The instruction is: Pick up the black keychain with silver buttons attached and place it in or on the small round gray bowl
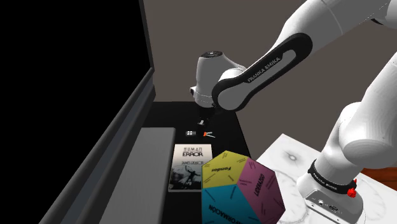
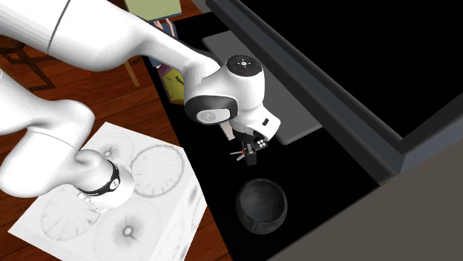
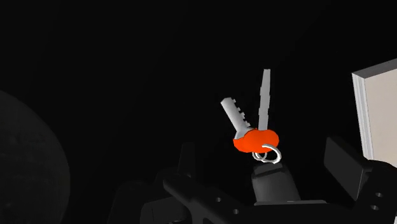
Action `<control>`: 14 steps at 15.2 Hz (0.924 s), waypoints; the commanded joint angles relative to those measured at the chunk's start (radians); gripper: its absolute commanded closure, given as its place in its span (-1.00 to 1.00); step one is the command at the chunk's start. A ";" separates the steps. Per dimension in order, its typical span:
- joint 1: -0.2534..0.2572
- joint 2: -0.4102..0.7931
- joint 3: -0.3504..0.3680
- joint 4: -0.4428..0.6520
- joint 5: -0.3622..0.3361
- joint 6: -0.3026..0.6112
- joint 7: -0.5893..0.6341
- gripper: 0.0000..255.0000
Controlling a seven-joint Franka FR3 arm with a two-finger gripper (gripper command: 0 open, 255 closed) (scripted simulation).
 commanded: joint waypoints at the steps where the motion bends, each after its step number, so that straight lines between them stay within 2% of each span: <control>1: 0.000 0.000 0.000 0.000 0.000 0.000 0.000 -1.00; 2: 0.000 0.000 0.000 0.000 0.000 0.000 0.000 -1.00; 3: 0.000 0.000 0.000 0.000 0.000 0.000 0.000 1.00; 12: 0.000 0.000 0.000 0.000 0.000 0.000 0.000 1.00; 14: 0.001 -0.020 -0.001 0.009 0.009 -0.028 -0.007 1.00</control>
